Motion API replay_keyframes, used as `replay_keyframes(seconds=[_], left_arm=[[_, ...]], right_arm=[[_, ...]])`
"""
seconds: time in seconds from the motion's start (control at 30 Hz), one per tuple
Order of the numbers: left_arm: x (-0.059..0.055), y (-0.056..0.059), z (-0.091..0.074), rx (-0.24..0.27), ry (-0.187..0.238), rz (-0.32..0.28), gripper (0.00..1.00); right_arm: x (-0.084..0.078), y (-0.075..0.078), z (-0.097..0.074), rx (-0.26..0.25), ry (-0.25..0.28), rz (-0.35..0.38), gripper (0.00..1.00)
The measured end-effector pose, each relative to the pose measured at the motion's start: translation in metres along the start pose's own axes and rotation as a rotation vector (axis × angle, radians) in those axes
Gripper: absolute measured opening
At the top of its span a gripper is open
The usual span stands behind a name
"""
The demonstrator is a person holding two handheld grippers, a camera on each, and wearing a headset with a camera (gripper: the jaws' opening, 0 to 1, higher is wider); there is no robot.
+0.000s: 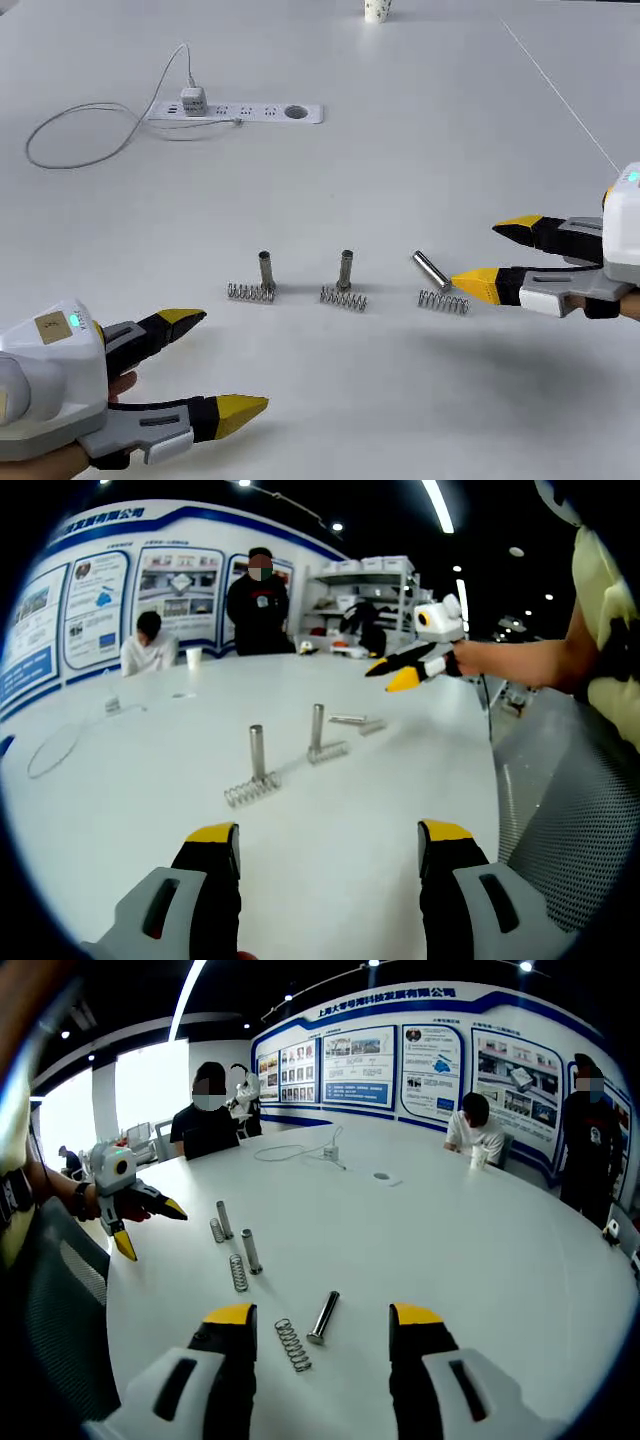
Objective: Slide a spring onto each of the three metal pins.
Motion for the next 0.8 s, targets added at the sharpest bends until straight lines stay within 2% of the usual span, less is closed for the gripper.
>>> replay_keyframes(seconds=[0.57,0.8], left_arm=[[-0.004,0.004,0.001,-0.003,-0.005,-0.012,0.74],[-0.007,0.005,0.0,0.0,-0.008,-0.022,0.73]], right_arm=[[0.009,0.005,0.032,-0.046,-0.095,0.004,0.35],[0.009,0.003,0.045,-0.058,-0.135,0.005,0.32]])
Point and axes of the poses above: the centre of the closed fingertips' face, and the gripper's own axes: z roughly forward along the fingers, y roughly to its right, x roughly out of its top, the point moved 8 cm from there along -z, roughly backward along the fingers, and after that the axes turned 1 degree about z, right-handed, at the moved point
